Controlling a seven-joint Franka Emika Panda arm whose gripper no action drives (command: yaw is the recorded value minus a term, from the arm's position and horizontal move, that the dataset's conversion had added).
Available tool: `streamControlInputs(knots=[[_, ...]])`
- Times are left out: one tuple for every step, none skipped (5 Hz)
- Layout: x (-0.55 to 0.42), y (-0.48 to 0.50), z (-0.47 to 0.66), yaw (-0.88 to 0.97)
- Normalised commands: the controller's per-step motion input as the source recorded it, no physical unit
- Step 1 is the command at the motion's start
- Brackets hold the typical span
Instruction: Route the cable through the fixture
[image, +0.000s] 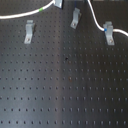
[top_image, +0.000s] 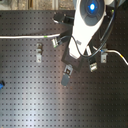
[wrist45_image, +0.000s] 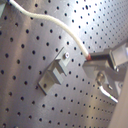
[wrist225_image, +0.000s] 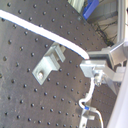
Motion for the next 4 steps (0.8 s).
streamControlInputs(knots=[[-0.376, 0.085, 0.47, 0.1], [-0.085, -0.03, 0.47, 0.0], [-0.03, -0.06, 0.08, 0.0], [-0.22, -0.271, 0.5, -0.49]])
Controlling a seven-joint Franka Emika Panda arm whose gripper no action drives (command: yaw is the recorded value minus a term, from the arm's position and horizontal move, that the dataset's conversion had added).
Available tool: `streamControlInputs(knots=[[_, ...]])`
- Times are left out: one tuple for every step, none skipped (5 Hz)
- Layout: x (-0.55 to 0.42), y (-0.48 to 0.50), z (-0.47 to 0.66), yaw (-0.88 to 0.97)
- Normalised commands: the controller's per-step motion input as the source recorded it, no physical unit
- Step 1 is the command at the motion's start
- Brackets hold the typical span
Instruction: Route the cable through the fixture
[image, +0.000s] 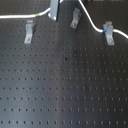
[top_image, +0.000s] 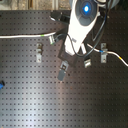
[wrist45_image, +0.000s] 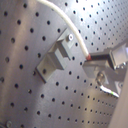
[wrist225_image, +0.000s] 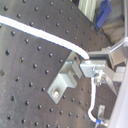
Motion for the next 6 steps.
streamControlInputs(knots=[[-0.144, -0.126, 0.31, -0.53], [-0.007, -0.025, 0.0, 0.0], [0.067, 0.248, 0.12, 0.0], [-0.029, 0.369, 0.43, 0.0], [-0.022, 0.279, 0.38, 0.0], [-0.11, 0.107, 0.33, -0.07]])
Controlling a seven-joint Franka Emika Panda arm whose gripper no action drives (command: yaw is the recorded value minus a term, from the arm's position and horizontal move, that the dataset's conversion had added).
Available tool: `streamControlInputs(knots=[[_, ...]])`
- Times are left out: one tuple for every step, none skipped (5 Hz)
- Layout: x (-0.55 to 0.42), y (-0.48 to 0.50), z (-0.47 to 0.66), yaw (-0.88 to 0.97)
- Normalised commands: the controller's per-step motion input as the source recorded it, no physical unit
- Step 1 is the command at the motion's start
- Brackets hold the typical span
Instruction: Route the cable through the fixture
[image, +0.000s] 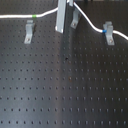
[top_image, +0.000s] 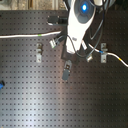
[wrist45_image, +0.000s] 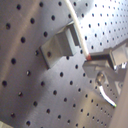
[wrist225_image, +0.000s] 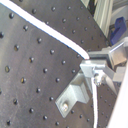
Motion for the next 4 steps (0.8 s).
streamControlInputs(knots=[[-0.057, -0.005, 0.27, -0.25], [-0.146, -0.033, 0.2, -0.26], [-0.22, 0.043, 0.24, -0.19], [-0.233, 0.153, 0.28, -0.06]])
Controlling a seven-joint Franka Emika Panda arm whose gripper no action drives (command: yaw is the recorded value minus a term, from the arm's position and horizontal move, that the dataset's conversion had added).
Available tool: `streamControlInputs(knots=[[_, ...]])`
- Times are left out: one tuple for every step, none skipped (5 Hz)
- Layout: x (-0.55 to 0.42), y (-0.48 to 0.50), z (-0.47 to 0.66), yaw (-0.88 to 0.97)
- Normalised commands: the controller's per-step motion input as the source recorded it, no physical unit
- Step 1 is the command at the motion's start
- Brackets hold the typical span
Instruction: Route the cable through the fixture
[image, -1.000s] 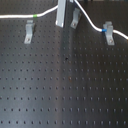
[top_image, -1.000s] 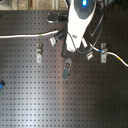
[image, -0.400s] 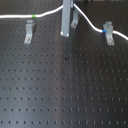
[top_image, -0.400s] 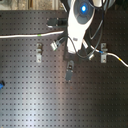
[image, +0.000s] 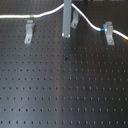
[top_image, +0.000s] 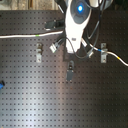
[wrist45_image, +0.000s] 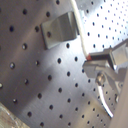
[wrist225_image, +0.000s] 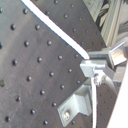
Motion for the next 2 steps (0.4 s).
streamControlInputs(knots=[[-0.107, 0.194, 0.49, -0.07], [-0.069, 0.121, 0.57, -0.1]])
